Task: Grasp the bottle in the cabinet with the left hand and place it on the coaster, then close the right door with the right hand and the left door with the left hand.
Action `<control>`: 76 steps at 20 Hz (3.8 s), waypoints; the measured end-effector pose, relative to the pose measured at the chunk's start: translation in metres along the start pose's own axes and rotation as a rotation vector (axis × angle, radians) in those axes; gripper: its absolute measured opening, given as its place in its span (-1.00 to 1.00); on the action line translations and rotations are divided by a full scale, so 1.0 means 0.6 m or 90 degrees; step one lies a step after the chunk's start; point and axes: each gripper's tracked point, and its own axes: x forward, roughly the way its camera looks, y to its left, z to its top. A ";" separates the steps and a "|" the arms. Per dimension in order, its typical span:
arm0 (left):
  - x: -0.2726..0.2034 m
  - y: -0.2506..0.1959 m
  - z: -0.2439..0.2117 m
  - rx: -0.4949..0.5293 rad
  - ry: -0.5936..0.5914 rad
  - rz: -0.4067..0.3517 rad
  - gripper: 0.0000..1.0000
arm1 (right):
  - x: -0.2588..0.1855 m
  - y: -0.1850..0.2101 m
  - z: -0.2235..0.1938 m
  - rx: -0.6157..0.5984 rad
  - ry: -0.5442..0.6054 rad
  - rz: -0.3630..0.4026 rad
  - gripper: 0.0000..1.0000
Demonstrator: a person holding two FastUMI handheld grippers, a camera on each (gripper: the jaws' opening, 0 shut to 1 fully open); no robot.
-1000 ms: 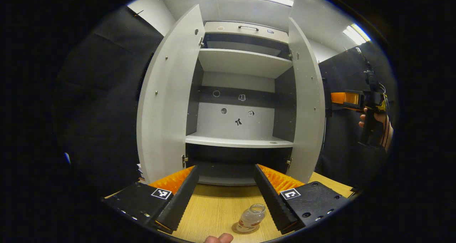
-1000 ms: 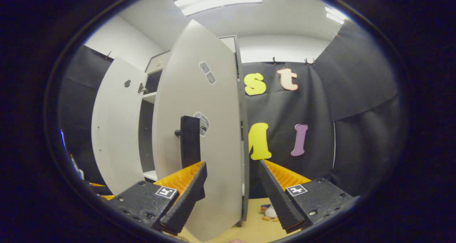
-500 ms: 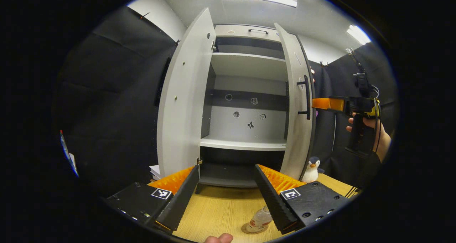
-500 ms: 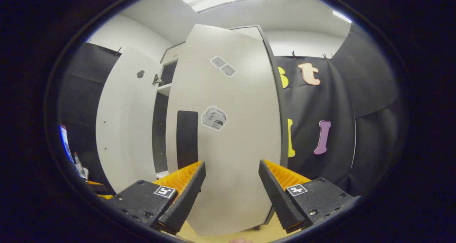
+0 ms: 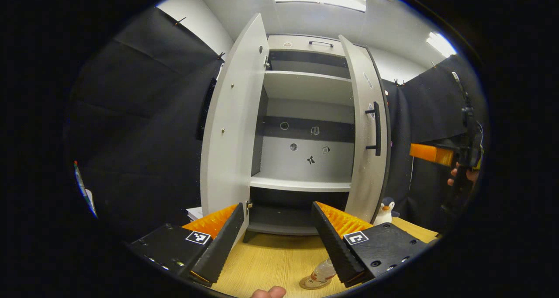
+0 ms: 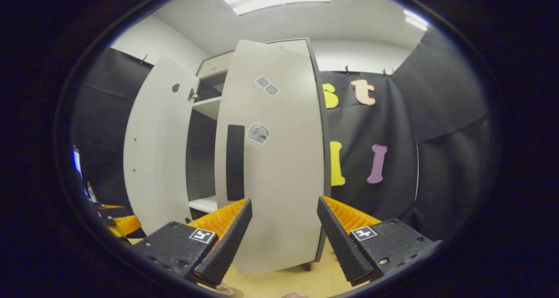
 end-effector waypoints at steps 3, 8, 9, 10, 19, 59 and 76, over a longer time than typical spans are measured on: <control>0.013 0.009 0.024 -0.017 -0.015 0.005 0.89 | -0.045 -0.006 -0.038 0.012 0.005 -0.018 0.96; -0.001 0.043 0.166 -0.029 -0.121 0.012 0.80 | -0.087 0.019 -0.071 0.035 0.020 0.020 0.86; -0.007 0.073 0.201 -0.029 -0.146 0.037 0.89 | -0.091 0.019 -0.073 0.030 0.024 0.024 0.96; -0.012 0.115 0.230 -0.023 -0.168 0.075 0.99 | -0.096 0.021 -0.073 0.027 0.027 0.029 0.96; 0.115 0.350 0.263 -0.028 -0.160 0.264 0.89 | -0.123 0.027 -0.068 0.032 0.034 0.044 0.96; 0.100 0.128 0.169 -0.021 -0.086 0.029 0.99 | -0.115 -0.006 -0.083 0.050 0.057 -0.006 0.96; 0.082 0.070 0.084 0.041 -0.037 0.011 0.89 | -0.109 0.008 -0.104 0.060 0.087 -0.001 0.87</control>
